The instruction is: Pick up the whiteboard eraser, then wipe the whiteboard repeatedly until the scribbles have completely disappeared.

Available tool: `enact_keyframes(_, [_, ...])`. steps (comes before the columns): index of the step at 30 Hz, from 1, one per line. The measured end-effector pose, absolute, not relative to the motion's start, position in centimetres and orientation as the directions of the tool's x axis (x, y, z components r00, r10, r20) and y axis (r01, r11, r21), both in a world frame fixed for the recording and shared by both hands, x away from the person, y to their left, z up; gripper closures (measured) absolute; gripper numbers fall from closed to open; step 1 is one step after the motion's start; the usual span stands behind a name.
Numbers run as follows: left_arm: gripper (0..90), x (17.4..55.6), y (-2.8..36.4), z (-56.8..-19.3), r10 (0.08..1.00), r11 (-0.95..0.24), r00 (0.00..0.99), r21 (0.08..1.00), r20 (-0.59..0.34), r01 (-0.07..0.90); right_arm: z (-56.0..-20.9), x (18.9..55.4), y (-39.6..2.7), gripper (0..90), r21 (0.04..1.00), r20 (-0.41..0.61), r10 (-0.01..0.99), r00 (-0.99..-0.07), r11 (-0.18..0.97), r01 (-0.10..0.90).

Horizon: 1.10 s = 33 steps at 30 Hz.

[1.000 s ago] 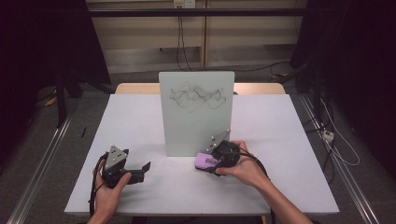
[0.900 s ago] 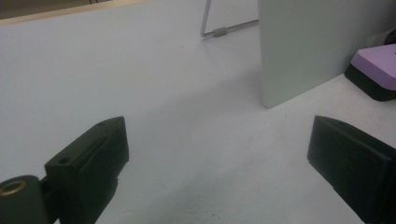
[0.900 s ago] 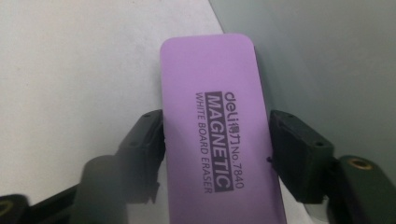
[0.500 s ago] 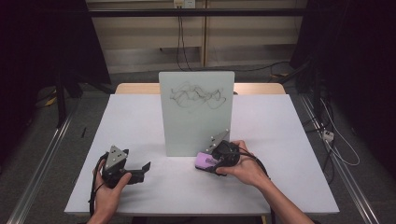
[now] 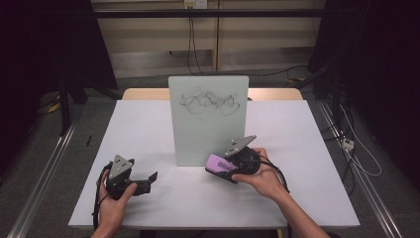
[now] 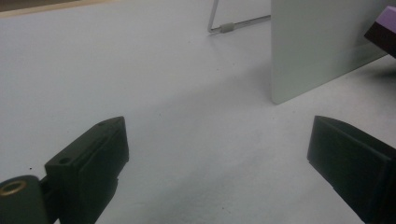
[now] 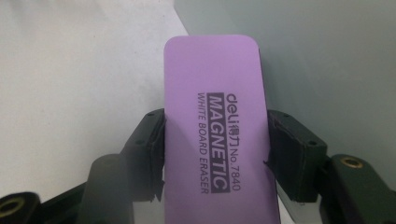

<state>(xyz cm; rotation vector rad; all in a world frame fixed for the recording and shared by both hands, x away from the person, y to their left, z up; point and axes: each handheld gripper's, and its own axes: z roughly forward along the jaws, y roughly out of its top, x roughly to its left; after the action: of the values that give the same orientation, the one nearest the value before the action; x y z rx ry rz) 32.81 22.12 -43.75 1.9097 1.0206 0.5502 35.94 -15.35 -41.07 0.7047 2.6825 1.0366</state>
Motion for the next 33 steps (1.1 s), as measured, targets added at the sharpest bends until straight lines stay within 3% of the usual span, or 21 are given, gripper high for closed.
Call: enact_keyframes(33, [5.4,33.4,22.8,-43.7,0.835,-0.261,0.550,0.854,-0.034,0.450,-37.7,35.2,-17.5,41.6,0.836,-0.029,0.576,-0.817,0.463,0.296])
